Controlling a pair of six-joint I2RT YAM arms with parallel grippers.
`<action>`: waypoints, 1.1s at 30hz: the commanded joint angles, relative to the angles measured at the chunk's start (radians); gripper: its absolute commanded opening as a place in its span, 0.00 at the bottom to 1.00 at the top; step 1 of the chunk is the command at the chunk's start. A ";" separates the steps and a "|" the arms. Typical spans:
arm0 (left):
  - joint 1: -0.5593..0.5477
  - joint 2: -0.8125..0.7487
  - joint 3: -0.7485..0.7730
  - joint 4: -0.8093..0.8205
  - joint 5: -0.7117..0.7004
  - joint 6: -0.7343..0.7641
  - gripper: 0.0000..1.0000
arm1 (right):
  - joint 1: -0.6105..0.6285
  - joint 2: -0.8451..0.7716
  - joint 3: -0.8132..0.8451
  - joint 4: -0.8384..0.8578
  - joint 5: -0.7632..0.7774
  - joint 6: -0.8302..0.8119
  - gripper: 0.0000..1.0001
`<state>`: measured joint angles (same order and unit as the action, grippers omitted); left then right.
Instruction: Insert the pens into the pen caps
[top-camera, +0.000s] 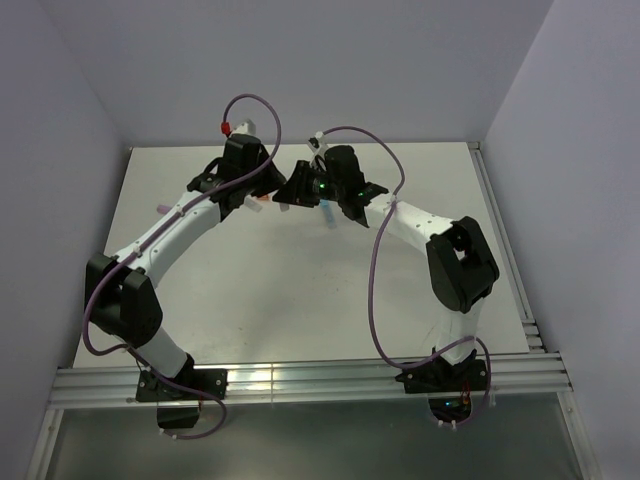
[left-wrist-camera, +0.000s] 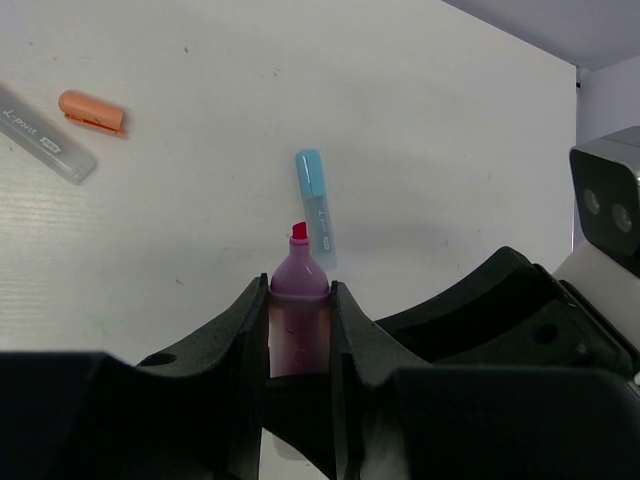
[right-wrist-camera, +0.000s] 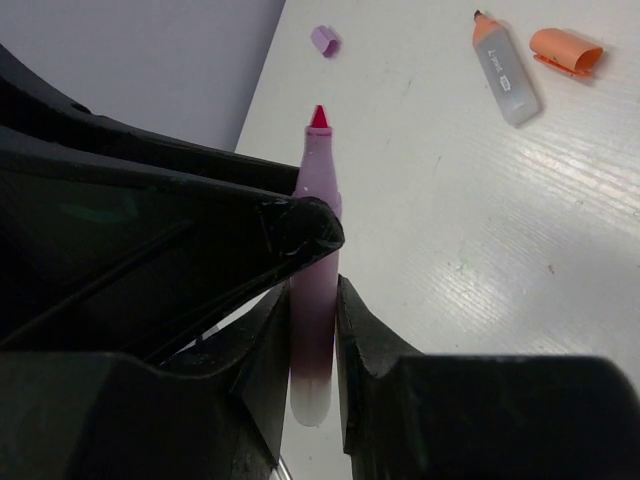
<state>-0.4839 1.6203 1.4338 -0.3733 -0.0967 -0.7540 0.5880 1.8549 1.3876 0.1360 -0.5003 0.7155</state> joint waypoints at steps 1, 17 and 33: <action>-0.016 -0.025 -0.010 0.033 0.002 -0.016 0.00 | 0.012 0.010 0.042 0.028 0.026 0.004 0.27; -0.019 -0.057 0.008 -0.004 -0.095 -0.031 0.27 | 0.010 -0.023 0.047 -0.047 0.043 -0.042 0.00; 0.066 -0.128 0.050 -0.061 -0.161 -0.033 0.48 | 0.009 -0.060 0.013 -0.093 0.035 -0.090 0.00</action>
<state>-0.4427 1.5532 1.4433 -0.4313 -0.2100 -0.7803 0.5968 1.8503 1.3922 0.0395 -0.4736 0.6552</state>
